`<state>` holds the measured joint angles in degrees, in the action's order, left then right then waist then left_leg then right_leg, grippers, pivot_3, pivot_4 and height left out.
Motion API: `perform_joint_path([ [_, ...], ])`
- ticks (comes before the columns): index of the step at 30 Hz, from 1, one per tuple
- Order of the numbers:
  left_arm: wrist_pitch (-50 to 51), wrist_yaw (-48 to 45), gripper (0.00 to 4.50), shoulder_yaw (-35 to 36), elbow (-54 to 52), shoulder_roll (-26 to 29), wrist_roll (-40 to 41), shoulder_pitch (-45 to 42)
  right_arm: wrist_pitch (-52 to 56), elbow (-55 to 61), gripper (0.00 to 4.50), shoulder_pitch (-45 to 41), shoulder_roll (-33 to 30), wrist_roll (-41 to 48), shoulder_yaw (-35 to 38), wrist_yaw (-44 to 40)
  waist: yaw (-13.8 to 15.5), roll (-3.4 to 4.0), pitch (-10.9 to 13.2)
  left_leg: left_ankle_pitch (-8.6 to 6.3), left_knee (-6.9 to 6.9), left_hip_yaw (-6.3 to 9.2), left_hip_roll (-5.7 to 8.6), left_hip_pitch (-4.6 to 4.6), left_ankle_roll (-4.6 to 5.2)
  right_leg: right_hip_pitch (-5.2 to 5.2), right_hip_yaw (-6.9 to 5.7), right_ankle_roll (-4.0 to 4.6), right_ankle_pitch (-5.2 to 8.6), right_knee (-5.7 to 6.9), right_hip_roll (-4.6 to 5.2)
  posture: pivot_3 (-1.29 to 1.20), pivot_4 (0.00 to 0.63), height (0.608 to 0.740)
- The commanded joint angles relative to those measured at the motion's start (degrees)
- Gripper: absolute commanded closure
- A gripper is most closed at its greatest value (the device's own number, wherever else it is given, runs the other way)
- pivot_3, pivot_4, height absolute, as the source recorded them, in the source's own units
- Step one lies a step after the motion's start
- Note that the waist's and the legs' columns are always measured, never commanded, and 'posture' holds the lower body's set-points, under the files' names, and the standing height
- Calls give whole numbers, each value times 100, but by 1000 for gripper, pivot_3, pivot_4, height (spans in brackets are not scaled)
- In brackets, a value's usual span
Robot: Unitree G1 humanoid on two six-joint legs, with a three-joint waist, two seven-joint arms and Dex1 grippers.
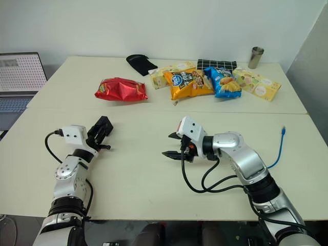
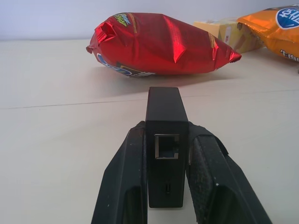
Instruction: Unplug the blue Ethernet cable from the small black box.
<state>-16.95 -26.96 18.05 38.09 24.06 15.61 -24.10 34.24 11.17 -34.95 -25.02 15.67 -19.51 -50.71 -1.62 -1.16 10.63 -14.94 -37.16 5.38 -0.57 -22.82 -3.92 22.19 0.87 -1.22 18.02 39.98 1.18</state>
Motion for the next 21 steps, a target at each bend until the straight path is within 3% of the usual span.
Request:
perform_joint_path([
  [1, -12, -137, 2730, 83, 62, -38, 139, 125, 10, 298, 1106, -10, -49, -36, 33, 11, -11, 0, 0, 0, 1, 0, 0, 2, 0, 0, 0, 0, 0, 2, -1, 0, 150, 740],
  [7, 393, 23, 1580, 176, -752, -7, 233, 836, 87, 354, 1106, 17, -14, -31, 58, 49, -59, 1, 0, 0, 5, 6, -7, 7, 0, 1, 8, 1, 0, 2, -1, 0, 150, 740],
  [10, 929, 207, 976, 247, -1850, 71, 302, 1579, 240, 404, 1106, 97, 24, -26, 124, 202, -88, 2, -1, -1, 8, 12, -9, 11, 1, 0, 12, 1, 0, 1, 0, 0, 150, 740],
  [16, 2454, 394, 976, 337, -4065, 346, 505, 2936, 562, 628, 1106, 563, -20, 69, 525, 614, -107, 3, -1, -1, 14, 27, -22, 12, 1, 0, 16, 1, 1, 1, 6, 0, 150, 740],
  [21, 3543, -193, 976, 610, -5552, 1096, 1022, 3768, 932, 792, 1106, 1022, -419, 338, 1367, 770, -19, 1, -1, -1, 11, 23, -16, 8, 1, -9, 11, 2, 1, 0, 2, 0, 150, 740],
])
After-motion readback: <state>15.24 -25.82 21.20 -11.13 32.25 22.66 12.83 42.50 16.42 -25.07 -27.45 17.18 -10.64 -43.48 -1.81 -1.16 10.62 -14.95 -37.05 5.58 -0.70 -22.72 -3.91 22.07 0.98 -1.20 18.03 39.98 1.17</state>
